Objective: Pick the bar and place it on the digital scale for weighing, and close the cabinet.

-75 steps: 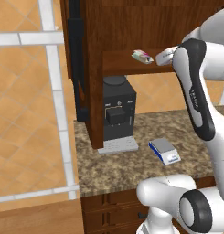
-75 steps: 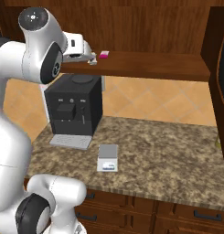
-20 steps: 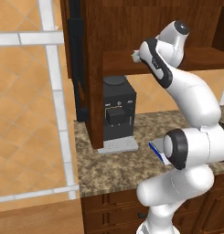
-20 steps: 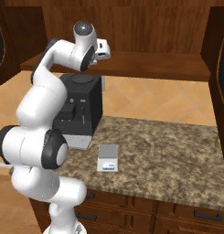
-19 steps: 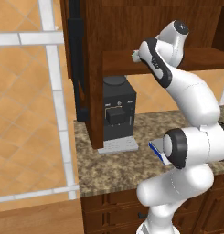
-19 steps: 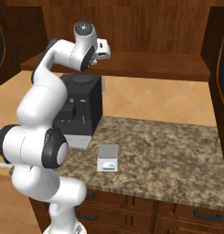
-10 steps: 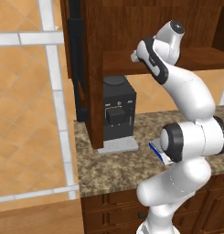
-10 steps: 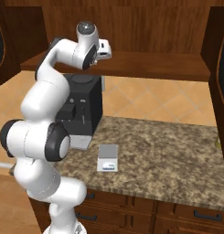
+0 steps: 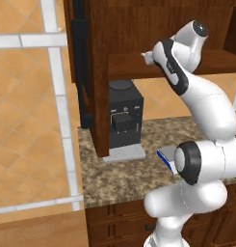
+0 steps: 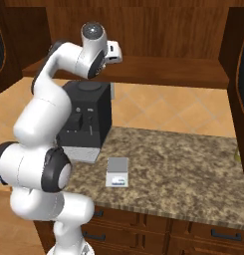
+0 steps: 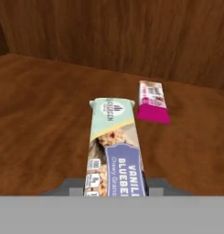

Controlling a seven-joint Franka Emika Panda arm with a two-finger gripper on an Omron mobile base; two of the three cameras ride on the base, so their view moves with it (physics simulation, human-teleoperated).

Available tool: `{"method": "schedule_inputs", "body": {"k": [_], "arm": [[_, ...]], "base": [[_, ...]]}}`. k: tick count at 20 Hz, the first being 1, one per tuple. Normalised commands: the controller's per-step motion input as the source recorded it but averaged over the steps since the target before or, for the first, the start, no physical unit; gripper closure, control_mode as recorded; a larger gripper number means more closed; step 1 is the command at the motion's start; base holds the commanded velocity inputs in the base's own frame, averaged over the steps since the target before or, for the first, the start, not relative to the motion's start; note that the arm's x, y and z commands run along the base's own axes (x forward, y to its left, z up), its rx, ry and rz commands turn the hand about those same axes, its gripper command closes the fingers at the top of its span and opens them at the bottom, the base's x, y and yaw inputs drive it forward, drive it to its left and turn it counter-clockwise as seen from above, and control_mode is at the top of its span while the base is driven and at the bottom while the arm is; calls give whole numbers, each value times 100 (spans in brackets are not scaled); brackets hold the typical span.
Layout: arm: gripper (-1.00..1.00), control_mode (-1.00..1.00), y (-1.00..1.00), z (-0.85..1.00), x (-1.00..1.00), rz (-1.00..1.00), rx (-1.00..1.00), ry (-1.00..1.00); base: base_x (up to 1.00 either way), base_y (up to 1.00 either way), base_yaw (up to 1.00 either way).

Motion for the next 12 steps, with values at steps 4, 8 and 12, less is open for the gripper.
{"method": "schedule_inputs", "body": {"k": [4,8,12], "arm": [[100,-100,-9,19,-100,0,2,-21],[100,-100,-19,34,-100,0,11,-1],[100,-100,-48,57,-100,0,7,0]], "base": [[0,0,0],[0,0,0],[0,0,0]]}}
